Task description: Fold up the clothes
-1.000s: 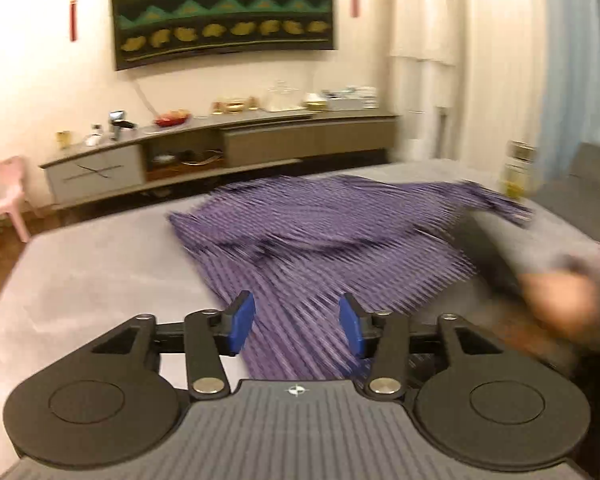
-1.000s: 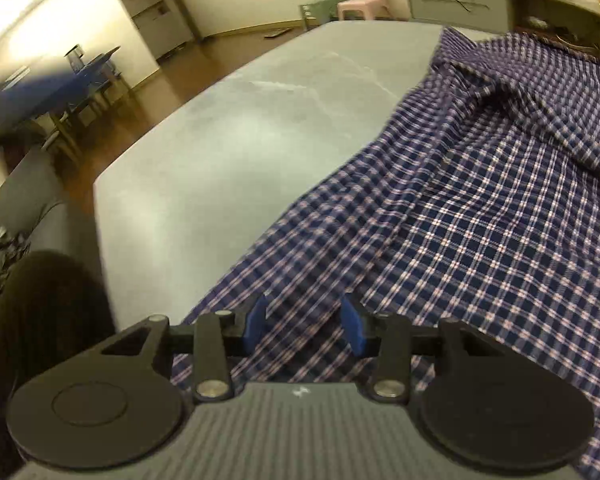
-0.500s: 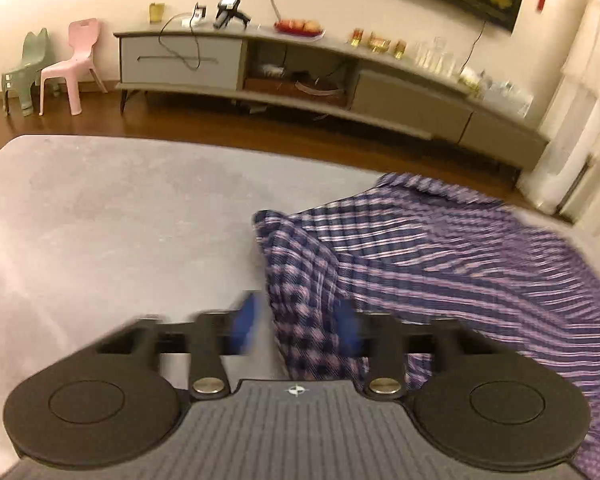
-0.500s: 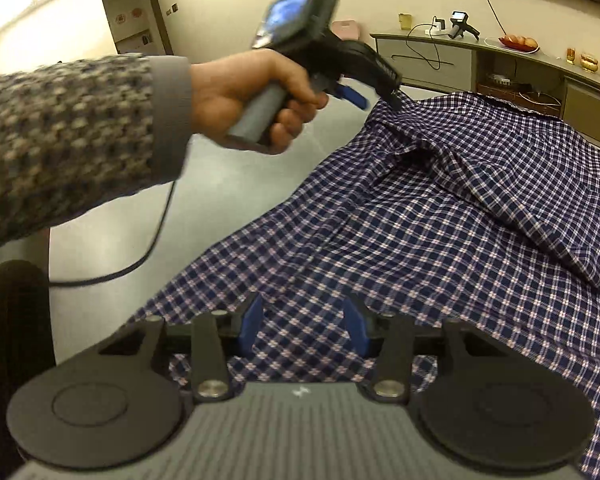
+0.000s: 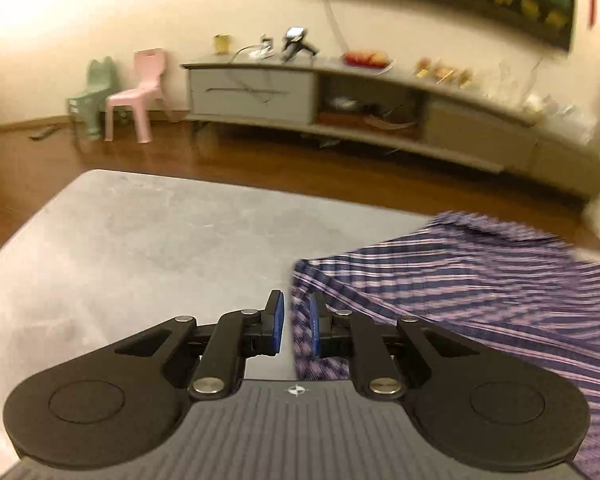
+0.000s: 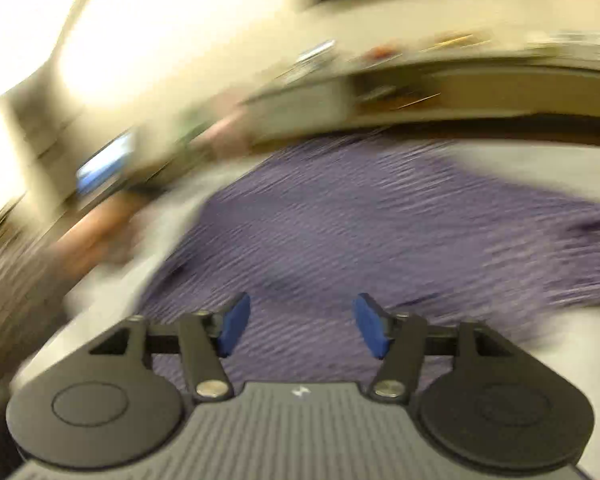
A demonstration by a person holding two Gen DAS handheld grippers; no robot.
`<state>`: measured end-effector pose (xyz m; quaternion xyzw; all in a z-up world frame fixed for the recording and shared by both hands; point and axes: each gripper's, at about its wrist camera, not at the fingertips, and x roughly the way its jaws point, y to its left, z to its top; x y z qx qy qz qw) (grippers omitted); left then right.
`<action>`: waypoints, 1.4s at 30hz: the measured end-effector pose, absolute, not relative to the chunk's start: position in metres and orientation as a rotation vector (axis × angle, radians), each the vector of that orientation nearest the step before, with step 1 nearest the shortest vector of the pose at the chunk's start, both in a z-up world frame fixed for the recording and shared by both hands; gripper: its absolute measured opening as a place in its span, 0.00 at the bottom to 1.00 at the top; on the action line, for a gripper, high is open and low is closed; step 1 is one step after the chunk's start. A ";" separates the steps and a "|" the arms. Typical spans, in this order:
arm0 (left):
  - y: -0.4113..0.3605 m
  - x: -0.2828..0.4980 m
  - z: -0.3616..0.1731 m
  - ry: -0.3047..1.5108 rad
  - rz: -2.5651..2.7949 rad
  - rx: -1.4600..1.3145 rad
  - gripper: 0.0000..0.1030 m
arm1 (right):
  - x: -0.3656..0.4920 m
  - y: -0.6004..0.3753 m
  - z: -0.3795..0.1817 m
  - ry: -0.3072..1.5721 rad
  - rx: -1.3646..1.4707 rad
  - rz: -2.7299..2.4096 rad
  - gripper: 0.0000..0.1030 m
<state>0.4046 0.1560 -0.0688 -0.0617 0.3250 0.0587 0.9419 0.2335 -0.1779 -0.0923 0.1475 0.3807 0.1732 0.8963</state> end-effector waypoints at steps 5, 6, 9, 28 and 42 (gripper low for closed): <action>0.142 0.365 -0.074 0.746 -0.112 -0.193 0.14 | 0.272 -0.260 -0.108 0.783 0.481 0.176 0.63; 0.136 0.360 -0.079 0.768 -0.146 -0.195 0.14 | 0.276 -0.261 -0.115 0.799 0.501 0.182 0.63; 0.117 0.356 -0.100 0.851 -0.204 -0.158 0.15 | 0.286 -0.264 -0.134 0.838 0.545 0.198 0.42; 0.140 0.273 -0.059 0.753 -0.378 -0.619 0.79 | 0.168 -0.016 -0.043 0.544 -0.108 0.788 0.03; 0.099 0.238 -0.105 0.858 -0.443 -0.566 0.06 | 0.125 0.066 -0.105 0.667 -0.331 0.846 0.03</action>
